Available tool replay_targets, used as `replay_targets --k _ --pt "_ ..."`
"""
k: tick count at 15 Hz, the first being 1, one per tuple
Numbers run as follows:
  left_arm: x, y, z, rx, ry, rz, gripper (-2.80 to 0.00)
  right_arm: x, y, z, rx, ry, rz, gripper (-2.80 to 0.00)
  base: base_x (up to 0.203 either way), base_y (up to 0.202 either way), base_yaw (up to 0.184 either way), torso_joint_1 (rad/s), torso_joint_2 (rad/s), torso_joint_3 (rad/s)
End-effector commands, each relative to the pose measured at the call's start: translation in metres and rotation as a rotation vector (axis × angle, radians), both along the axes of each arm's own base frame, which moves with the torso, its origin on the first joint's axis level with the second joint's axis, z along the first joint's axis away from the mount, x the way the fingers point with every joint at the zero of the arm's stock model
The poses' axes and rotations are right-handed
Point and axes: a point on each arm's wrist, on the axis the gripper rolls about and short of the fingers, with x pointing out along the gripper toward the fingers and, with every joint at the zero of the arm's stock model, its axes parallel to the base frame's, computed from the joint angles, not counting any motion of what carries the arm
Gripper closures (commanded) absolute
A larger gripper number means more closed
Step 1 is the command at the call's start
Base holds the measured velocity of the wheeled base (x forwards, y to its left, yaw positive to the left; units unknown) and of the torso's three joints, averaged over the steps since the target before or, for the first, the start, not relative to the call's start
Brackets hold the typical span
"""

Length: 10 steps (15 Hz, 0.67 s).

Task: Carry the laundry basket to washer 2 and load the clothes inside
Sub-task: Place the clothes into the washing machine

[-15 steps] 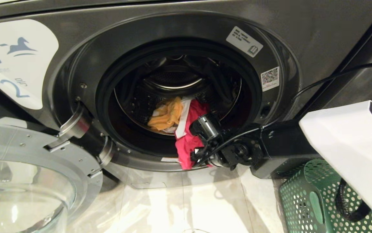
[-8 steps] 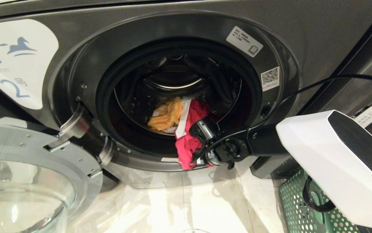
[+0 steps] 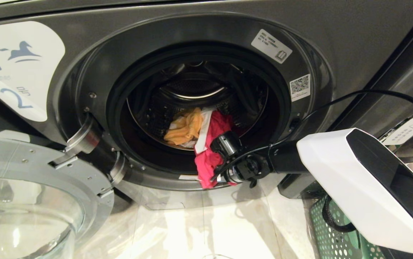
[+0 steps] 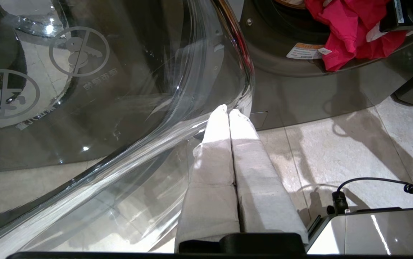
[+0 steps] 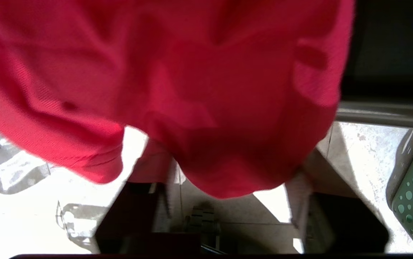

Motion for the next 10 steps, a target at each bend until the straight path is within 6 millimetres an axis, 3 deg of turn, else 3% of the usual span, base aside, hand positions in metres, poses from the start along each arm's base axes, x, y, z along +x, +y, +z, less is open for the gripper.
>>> replay_targets --k 1,7,10 --pt "0.0 0.0 0.0 0.0 0.001 0.0 0.0 0.001 0.0 -0.003 -0.001 0.006 -0.002 0.0 0.0 0.0 0.0 0.0 0.0 0.0" --pt "0.0 0.0 0.0 0.0 0.001 0.0 0.0 0.002 -0.001 -0.004 -0.001 0.009 -0.004 0.0 0.0 0.0 0.0 0.0 0.0 0.0" --pt "0.0 0.0 0.0 0.0 0.001 0.0 0.0 -0.001 0.0 0.028 0.023 -0.056 0.044 0.0 0.0 0.0 0.0 0.0 0.0 0.0"
